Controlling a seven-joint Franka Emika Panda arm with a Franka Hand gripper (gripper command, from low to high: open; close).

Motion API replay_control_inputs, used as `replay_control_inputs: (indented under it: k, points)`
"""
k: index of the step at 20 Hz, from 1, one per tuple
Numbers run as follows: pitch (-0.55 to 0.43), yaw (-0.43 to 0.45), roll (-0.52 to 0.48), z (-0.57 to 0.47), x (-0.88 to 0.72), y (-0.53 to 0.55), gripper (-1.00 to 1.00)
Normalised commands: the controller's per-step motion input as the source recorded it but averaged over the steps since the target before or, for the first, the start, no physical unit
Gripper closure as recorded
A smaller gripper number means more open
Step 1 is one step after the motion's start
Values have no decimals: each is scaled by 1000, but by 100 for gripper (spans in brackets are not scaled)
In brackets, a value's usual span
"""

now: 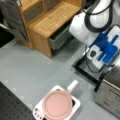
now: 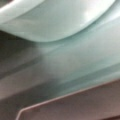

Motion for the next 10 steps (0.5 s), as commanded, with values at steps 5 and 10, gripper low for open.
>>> replay_control_inputs:
  k: [5,10]
  points:
    - [-127,-188,111,-192,-56,93,-100]
    - [-139,-214,124,-196,-53,162,-100]
